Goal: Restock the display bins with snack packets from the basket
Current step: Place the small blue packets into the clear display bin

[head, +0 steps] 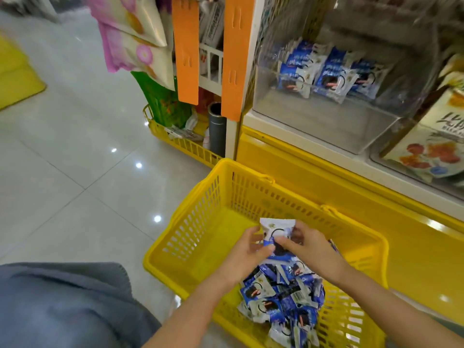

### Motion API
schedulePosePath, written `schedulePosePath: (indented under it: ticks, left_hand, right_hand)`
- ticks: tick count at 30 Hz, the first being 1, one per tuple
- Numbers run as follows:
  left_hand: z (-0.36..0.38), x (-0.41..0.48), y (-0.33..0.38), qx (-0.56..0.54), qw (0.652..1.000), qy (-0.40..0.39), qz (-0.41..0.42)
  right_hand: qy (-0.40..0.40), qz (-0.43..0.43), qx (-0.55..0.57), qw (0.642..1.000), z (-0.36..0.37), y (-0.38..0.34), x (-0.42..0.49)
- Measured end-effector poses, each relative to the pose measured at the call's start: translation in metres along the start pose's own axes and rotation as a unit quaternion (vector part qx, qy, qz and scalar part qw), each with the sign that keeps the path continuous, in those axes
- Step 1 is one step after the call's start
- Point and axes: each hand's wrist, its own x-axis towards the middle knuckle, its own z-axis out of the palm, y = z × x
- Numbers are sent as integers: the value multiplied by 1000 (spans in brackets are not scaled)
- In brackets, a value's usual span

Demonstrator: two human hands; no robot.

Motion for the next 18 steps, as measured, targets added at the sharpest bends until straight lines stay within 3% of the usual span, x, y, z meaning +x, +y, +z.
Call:
schedulePosePath:
  ticks: [5, 10, 13, 18]
  left_hand:
    - [3, -7, 4, -39, 999, -5, 24]
    - [-6, -6, -1, -39, 997, 59, 21]
    - [-9, -4, -6, -45, 997, 63, -1]
    - [-10, 2, -14, -26, 997, 68, -19]
  right_hand:
    - [-8, -20, 83, 996, 5, -6, -10]
    - [33, 53, -1, 998, 8, 50, -8]
    - [-25, 135, -63, 988, 22, 97, -12]
    - [-135, 199, -121, 963, 46, 147, -23]
